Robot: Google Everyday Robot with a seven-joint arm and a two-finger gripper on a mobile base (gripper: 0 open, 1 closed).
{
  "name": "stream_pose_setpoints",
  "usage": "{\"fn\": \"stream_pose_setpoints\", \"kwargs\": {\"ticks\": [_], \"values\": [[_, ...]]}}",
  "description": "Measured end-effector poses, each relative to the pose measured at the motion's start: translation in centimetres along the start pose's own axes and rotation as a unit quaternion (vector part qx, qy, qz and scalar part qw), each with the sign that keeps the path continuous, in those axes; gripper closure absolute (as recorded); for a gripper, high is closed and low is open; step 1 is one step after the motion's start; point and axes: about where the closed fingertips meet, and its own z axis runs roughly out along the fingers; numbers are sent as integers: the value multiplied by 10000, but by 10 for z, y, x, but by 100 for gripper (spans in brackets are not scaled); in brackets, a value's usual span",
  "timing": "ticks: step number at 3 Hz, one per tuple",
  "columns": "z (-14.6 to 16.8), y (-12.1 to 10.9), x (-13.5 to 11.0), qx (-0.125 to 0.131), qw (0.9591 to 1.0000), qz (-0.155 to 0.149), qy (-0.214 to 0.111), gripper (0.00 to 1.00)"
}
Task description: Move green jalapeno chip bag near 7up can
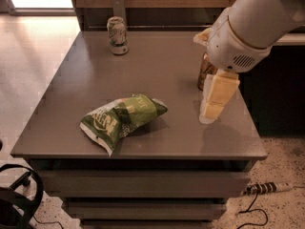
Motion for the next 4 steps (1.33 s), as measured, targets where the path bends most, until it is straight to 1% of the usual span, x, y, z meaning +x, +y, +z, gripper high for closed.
{"fn": "stream_pose_setpoints", "kwargs": {"ticks": [1,2,3,4], "values": [[20,-8,-17,-210,9995,-188,126,0],[42,-17,-38,-383,9984,-407,123,0],[72,-20,-52,-606,9968,-510,78,0],[94,-12,-60,-789,9955,-532,-19,0]]}}
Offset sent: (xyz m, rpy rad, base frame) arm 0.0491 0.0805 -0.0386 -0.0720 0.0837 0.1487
